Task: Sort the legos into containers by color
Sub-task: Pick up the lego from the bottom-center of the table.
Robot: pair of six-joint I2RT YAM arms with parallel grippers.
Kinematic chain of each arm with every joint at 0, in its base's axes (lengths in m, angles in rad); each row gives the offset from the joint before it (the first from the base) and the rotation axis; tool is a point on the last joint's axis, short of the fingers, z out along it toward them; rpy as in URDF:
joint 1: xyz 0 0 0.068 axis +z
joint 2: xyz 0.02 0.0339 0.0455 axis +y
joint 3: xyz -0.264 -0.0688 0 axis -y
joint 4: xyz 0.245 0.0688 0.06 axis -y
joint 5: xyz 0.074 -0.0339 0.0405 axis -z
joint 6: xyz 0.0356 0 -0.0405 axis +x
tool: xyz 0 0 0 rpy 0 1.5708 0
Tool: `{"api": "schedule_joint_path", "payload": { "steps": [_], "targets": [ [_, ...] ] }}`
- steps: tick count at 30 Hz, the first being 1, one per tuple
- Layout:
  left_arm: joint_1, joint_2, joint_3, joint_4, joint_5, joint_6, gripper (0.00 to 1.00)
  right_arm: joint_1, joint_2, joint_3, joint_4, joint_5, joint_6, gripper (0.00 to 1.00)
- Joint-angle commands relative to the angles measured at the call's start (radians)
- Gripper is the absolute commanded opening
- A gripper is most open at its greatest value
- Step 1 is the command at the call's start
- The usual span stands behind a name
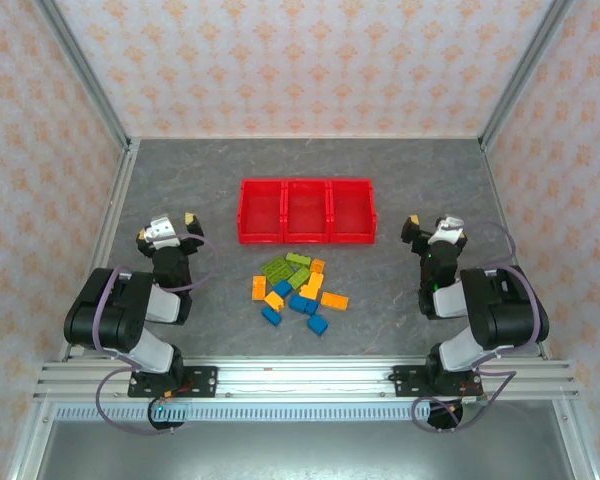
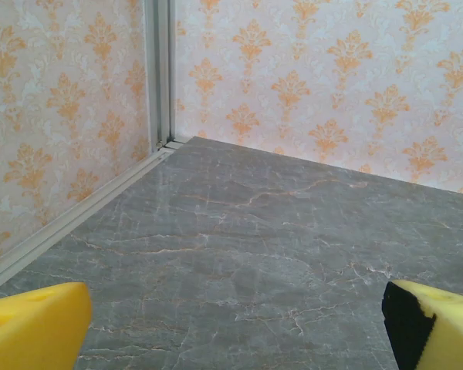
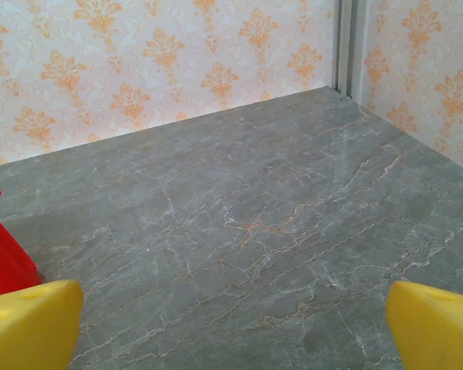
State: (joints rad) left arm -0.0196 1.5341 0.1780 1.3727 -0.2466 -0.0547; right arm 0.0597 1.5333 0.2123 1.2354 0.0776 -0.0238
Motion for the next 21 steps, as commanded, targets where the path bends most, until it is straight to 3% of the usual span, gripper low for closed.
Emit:
{"api": "schedule_joint_path", "payload": {
  "steps": [1, 21],
  "targets": [
    [-0.009, 0.006, 0.015, -0.003, -0.013, 0.003, 1.00, -0.008, -0.013, 0.016, 0.008, -0.015, -0.013, 1.00],
    [-0.013, 0.007, 0.017, -0.005, -0.014, 0.007, 1.00, -0.021, -0.010, 0.021, -0.006, -0.030, -0.001, 1.00]
  ]
}}
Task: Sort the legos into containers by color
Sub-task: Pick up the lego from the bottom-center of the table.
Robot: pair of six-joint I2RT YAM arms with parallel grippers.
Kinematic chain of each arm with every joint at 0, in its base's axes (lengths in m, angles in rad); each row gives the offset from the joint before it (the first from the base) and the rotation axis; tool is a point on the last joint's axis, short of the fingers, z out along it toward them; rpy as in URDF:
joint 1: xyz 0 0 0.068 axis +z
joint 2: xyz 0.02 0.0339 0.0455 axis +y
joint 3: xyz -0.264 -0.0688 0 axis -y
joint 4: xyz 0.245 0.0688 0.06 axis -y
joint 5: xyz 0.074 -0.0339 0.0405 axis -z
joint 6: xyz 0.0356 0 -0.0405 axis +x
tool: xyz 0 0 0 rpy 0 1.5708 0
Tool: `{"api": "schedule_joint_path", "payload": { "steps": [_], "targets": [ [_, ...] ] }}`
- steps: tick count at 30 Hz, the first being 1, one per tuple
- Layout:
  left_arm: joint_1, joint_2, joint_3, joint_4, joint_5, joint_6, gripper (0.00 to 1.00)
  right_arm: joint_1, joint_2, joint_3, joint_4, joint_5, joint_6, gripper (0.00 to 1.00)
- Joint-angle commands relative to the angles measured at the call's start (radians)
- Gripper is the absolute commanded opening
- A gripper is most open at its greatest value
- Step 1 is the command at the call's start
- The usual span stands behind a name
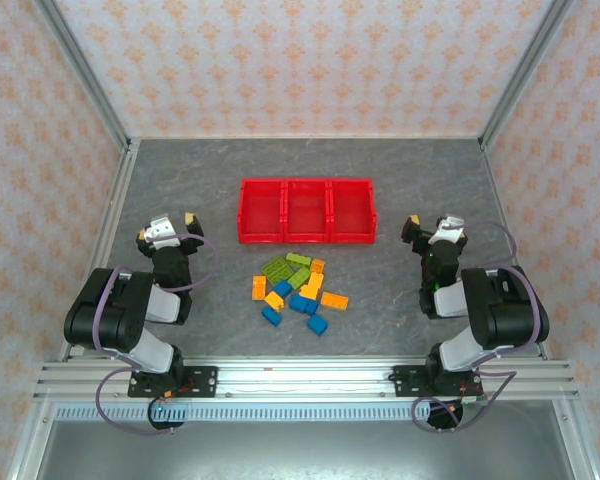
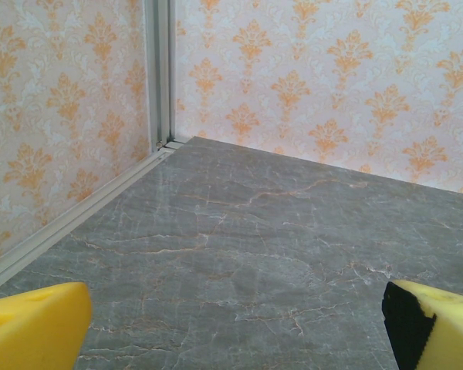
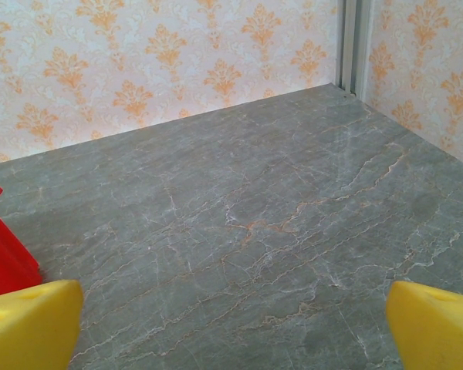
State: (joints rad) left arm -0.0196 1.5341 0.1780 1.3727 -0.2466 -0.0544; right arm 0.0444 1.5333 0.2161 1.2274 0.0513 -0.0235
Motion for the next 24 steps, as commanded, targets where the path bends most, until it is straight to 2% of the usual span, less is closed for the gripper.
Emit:
{"api": "schedule_joint_path", "payload": {
  "steps": [1, 2, 3, 5, 7, 8, 9, 12, 14, 17, 20, 24],
  "targets": [
    [-0.014, 0.008, 0.017, -0.005, -0.015, 0.008, 1.00, -0.005, -0.013, 0.018, 0.003, -0.004, -0.001, 1.00],
    [-0.014, 0.007, 0.017, -0.004, -0.014, 0.009, 1.00, -0.005, -0.013, 0.016, 0.006, -0.004, -0.004, 1.00],
    [-0.021, 0.006, 0.015, 0.004, -0.014, 0.022, 1.00, -0.003, -0.020, 0.008, 0.020, 0.006, -0.002, 0.96],
    [-0.077, -0.050, -0.010, 0.018, -0.062, 0.076, 0.99, 0.023, -0.102, 0.011, -0.025, 0.077, -0.012, 0.94],
    [-0.165, -0.185, -0.030, -0.042, -0.176, 0.142, 1.00, 0.029, -0.258, 0.083, -0.280, 0.076, -0.001, 0.95],
    [-0.188, -0.258, -0.015, -0.131, -0.197, 0.139, 1.00, 0.029, -0.304, 0.117, -0.354, 0.055, -0.005, 0.96],
    [-0.195, -0.343, 0.026, -0.287, -0.202, 0.088, 1.00, 0.029, -0.342, 0.154, -0.425, 0.002, -0.026, 0.97],
    [-0.196, -0.535, 0.210, -0.814, -0.212, -0.158, 0.99, 0.029, -0.346, 0.294, -0.628, -0.141, -0.023, 0.97],
    [-0.196, -0.616, 0.275, -1.016, -0.173, -0.284, 0.99, 0.053, -0.311, 0.404, -0.777, -0.238, -0.057, 0.98],
    [-0.197, -0.706, 0.342, -1.265, -0.063, -0.460, 0.99, 0.143, -0.255, 0.571, -1.027, -0.220, -0.166, 0.98],
    [-0.198, -0.749, 0.419, -1.492, 0.053, -0.526, 0.99, 0.236, -0.253, 0.671, -1.205, -0.172, -0.259, 0.98],
    [-0.200, -0.751, 0.541, -1.759, 0.188, -0.526, 0.99, 0.372, -0.307, 0.739, -1.450, -0.174, -0.413, 0.98]
  ]
}}
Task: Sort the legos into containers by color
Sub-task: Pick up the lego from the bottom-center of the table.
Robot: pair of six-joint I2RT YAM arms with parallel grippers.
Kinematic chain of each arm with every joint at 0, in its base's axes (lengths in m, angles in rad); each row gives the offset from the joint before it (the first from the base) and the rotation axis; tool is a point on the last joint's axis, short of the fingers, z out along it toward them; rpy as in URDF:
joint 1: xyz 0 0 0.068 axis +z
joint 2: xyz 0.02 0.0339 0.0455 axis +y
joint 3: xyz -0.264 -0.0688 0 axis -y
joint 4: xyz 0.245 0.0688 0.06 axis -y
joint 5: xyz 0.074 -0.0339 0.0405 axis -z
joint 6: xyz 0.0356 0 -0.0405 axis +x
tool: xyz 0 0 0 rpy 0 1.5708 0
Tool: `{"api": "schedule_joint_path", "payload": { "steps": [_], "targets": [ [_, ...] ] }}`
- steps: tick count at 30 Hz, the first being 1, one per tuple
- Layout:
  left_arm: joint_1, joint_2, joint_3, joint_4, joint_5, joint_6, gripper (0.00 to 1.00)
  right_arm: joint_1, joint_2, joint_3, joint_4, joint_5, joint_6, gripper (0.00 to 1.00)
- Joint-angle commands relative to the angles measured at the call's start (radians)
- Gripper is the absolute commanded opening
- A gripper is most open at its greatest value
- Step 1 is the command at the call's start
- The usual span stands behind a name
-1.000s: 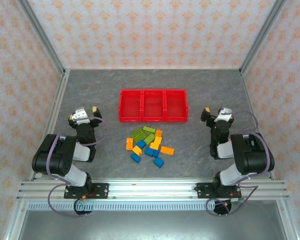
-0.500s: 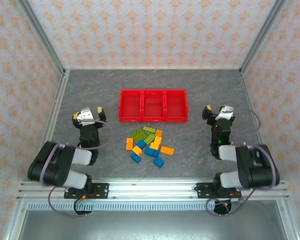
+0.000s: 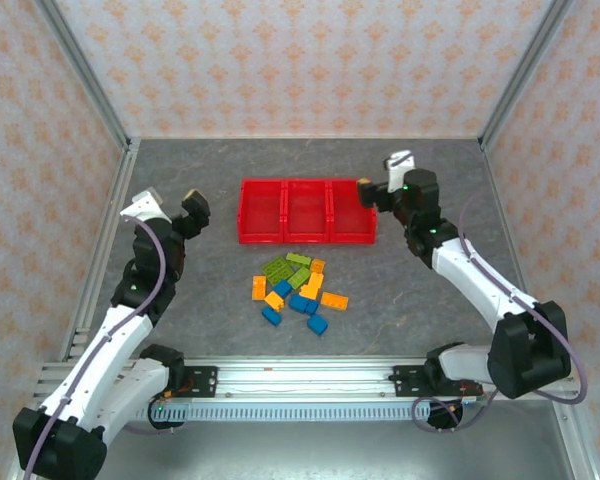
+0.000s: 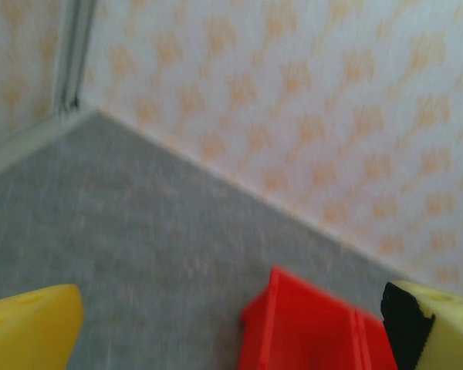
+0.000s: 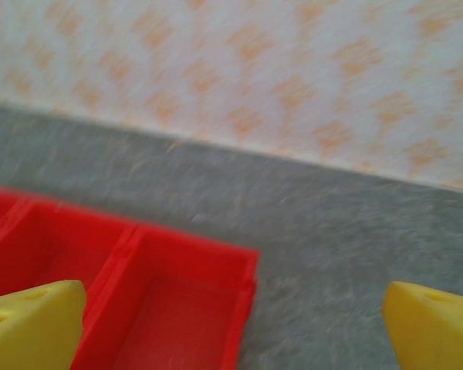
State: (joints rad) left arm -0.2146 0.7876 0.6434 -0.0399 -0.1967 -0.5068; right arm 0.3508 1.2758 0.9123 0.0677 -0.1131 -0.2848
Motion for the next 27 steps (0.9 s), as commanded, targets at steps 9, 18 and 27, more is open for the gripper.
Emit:
{"api": "schedule_joint_path", "payload": {
  "steps": [9, 18, 27],
  "targets": [
    [-0.006, -0.126, 0.029, -0.484, 0.244, 0.007, 0.99, 0.350, -0.047, -0.043, -0.664, 0.222, -0.363, 0.95],
    [-0.005, -0.263, -0.025, -0.414, 0.233, 0.043, 0.99, 0.445, -0.157, -0.197, -0.569, 0.076, -0.502, 0.92],
    [-0.006, -0.340, -0.065, -0.355, 0.251, 0.071, 0.99, 0.450, -0.171, -0.228, -0.535, -0.032, -0.564, 0.95]
  ]
}}
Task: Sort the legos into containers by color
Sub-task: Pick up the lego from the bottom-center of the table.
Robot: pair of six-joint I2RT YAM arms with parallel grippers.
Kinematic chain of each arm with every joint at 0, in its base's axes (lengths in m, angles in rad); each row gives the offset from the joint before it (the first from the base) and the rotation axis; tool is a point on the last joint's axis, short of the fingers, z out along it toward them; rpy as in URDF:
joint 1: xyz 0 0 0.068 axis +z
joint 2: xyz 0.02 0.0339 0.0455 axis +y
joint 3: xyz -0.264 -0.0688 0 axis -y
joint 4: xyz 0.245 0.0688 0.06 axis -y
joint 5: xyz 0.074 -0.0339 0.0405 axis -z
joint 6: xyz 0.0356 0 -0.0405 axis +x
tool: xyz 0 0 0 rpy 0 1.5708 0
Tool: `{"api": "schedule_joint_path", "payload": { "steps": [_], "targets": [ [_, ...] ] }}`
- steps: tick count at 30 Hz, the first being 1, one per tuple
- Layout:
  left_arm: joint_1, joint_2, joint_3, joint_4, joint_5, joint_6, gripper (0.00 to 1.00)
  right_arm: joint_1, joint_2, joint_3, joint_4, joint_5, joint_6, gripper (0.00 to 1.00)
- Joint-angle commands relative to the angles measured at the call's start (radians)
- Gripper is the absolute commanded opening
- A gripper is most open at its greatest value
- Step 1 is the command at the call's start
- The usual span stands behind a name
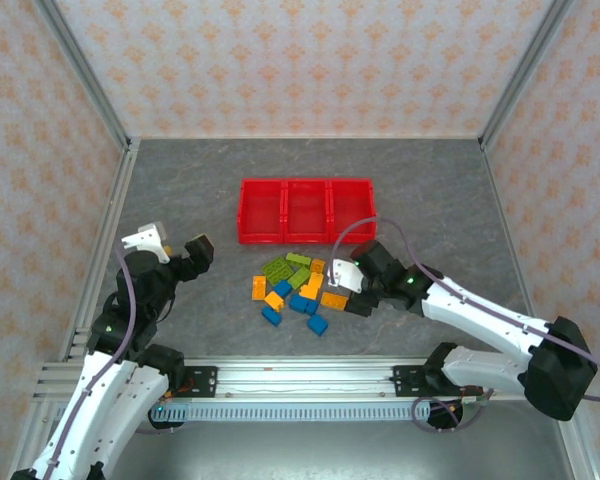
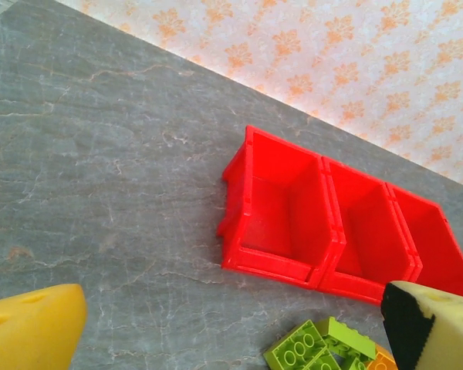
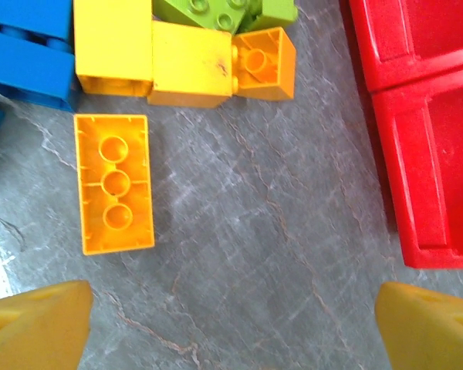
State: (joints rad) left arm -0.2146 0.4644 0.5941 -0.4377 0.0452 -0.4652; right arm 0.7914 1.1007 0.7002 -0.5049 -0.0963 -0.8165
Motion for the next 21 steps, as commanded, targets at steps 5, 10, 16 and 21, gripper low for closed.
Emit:
{"api": "schedule_joint_path", "payload": {
  "steps": [5, 10, 16, 21],
  "targets": [
    [-0.005, -0.035, -0.020, 0.048, 0.004, 0.034, 0.99, 0.009, 0.074, -0.013, 0.058, -0.087, -0.066, 0.96],
    [-0.005, -0.053, -0.023, 0.051, -0.006, 0.033, 0.99, 0.014, 0.076, -0.018, 0.110, -0.127, -0.056, 0.96],
    [-0.006, -0.084, -0.024, 0.049, -0.034, 0.027, 0.99, 0.018, 0.178, -0.007, 0.167, -0.144, -0.018, 0.96],
    [-0.005, -0.104, -0.028, 0.053, -0.031, 0.028, 0.99, 0.030, 0.243, 0.013, 0.171, -0.159, -0.021, 0.94]
  ]
}}
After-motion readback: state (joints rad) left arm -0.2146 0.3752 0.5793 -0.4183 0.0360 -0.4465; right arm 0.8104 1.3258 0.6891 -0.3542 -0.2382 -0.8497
